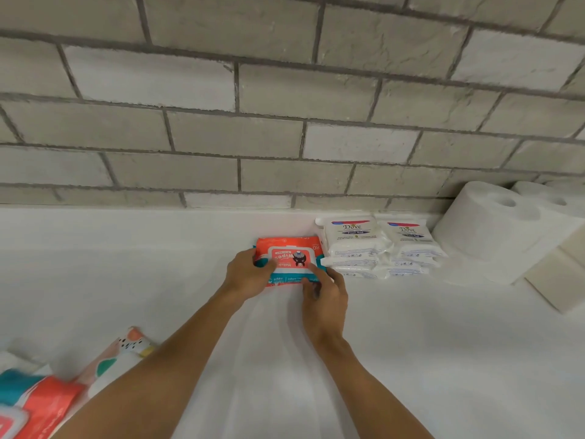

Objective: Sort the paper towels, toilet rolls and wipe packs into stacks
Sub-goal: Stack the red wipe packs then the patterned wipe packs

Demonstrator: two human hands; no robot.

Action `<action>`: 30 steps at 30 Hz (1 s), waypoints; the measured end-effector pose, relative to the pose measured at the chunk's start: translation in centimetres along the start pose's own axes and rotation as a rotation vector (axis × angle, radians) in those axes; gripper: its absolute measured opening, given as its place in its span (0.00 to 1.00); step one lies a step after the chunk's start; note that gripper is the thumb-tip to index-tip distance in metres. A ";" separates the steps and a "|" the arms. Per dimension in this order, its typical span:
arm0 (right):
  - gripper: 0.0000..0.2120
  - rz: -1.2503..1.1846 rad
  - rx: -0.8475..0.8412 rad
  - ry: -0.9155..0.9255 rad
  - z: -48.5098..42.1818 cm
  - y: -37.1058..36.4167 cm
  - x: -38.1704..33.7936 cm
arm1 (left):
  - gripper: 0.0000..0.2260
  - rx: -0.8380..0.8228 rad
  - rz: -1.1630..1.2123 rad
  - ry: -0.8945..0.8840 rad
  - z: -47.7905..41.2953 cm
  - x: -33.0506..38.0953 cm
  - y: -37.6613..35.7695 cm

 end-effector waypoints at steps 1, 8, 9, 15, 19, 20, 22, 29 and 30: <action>0.18 0.023 0.006 0.003 0.0 0.2 0.0 | 0.22 0.007 0.008 -0.009 0.3 0.1 0.1; 0.16 0.150 0.084 0.043 2.1 2.2 -0.4 | 0.24 0.098 -0.024 -0.004 3.9 -1.3 3.5; 0.15 0.145 0.079 0.049 2.7 2.2 -0.6 | 0.22 0.103 -0.010 -0.022 4.8 -1.5 4.2; 0.05 0.052 -0.135 0.086 7.8 0.6 -2.5 | 0.09 0.134 0.036 -0.096 13.3 -3.5 7.8; 0.03 0.042 -0.284 0.162 12.0 -1.1 -4.8 | 0.08 0.096 -0.005 -0.102 19.5 -5.2 9.2; 0.03 0.025 -0.311 0.179 13.1 -1.6 -5.3 | 0.07 0.087 -0.020 -0.106 20.9 -5.8 9.5; 0.03 -0.020 -0.362 0.202 15.2 -2.5 -6.3 | 0.07 0.070 -0.042 -0.116 23.2 -6.9 10.2; 0.03 -0.057 -0.549 0.234 22.3 -5.9 -8.9 | 0.07 -0.060 -0.174 -0.107 30.0 -11.8 12.1; 0.02 -0.057 -0.584 0.241 23.3 -6.6 -9.2 | 0.07 -0.084 -0.190 -0.096 30.9 -12.6 12.3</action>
Point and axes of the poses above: each hand's wrist, its own z-axis away from the middle knuckle, its own y-axis out of the back of the hand, x = y × z, the point moved 6 cm from there along -z, towards the middle knuckle, and after that the axes turned 13 degrees about -x, right-handed, at the moved point
